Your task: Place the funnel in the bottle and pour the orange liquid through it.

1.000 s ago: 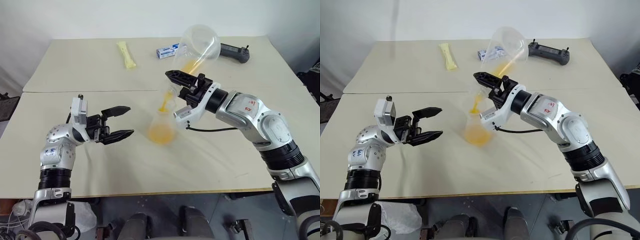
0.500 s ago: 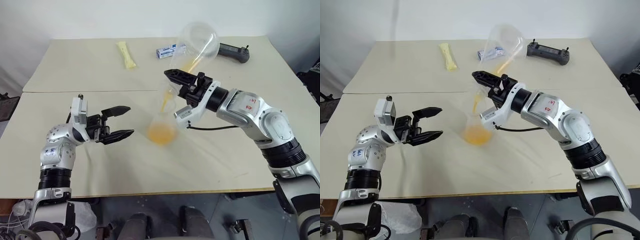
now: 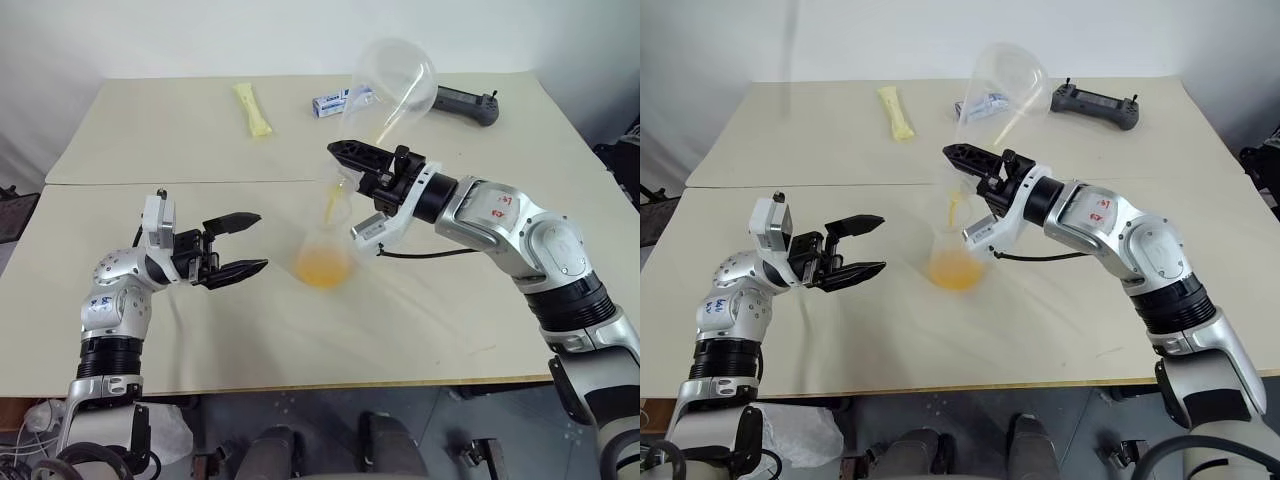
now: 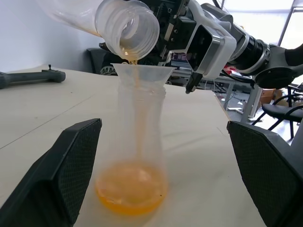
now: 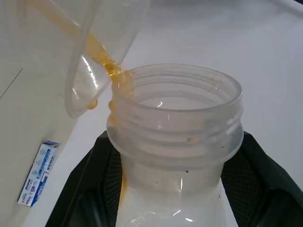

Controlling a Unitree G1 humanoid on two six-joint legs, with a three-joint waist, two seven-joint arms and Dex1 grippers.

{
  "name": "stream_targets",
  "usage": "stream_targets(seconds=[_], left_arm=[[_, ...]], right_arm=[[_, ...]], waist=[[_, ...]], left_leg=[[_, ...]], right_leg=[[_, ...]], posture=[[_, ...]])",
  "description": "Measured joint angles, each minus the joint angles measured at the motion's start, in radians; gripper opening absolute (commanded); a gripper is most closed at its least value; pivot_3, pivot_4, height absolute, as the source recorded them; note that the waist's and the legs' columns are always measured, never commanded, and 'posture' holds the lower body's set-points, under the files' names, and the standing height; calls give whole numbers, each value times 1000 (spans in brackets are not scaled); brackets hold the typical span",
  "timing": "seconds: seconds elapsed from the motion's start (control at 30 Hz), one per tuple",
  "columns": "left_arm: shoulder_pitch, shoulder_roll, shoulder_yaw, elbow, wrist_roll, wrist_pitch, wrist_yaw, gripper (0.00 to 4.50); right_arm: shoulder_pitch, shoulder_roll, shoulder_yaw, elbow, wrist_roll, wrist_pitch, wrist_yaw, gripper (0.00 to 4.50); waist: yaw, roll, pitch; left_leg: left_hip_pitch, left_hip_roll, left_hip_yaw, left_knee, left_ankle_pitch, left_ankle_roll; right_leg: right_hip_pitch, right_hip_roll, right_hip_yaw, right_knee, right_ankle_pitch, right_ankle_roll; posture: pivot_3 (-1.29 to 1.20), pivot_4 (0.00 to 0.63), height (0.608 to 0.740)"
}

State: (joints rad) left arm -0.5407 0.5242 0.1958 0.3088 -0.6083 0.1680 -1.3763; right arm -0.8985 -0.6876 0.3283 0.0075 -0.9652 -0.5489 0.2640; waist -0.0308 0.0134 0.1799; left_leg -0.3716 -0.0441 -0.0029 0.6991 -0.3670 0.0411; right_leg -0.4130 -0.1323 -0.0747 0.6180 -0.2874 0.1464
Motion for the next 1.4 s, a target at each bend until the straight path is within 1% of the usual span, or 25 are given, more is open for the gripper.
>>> stream_targets(seconds=[0.7,0.8,0.97,1.1,1.2,1.27,1.4], left_arm=[[0,-1,-1,0,0,0,-11,4500],[-1,0,-1,0,0,-1,-13,4500],[-34,0,-10,21,24,-20,-12,4500],[-45,9,-10,29,28,-24,-13,4500],[-47,19,-11,53,35,-24,-13,4500],[-55,29,-16,63,50,-24,-9,4500],[-81,39,-19,63,66,-15,7,4500]], right_arm=[[-27,-9,1,23,-36,-44,-43,2450],[-27,-4,0,23,-22,-38,-33,2450],[-7,43,-1,13,59,20,14,2450],[70,69,-31,-41,158,100,85,2450],[107,118,-66,-78,243,186,131,2450],[128,182,-119,-131,332,308,169,2450],[140,300,-240,-231,507,630,253,2450]], waist=[[0,0,0],[0,0,0],[1,0,0],[0,0,0],[0,0,0],[0,0,0],[3,0,0]], left_leg=[[0,0,0,0,0,0],[0,0,0,0,0,0],[0,0,0,0,0,0],[0,0,0,0,0,0],[0,0,0,0,0,0],[0,1,-1,1,0,-1],[0,0,-3,2,0,-1]], right_leg=[[0,0,0,0,0,0],[0,0,0,0,0,0],[0,0,0,0,0,0],[0,0,0,1,0,0],[0,1,0,1,0,0],[0,1,-1,2,0,0],[1,0,-2,4,0,0]], posture=[[0,150,740],[0,150,740],[0,150,740],[0,150,740],[0,150,740],[0,150,740],[0,150,740]])
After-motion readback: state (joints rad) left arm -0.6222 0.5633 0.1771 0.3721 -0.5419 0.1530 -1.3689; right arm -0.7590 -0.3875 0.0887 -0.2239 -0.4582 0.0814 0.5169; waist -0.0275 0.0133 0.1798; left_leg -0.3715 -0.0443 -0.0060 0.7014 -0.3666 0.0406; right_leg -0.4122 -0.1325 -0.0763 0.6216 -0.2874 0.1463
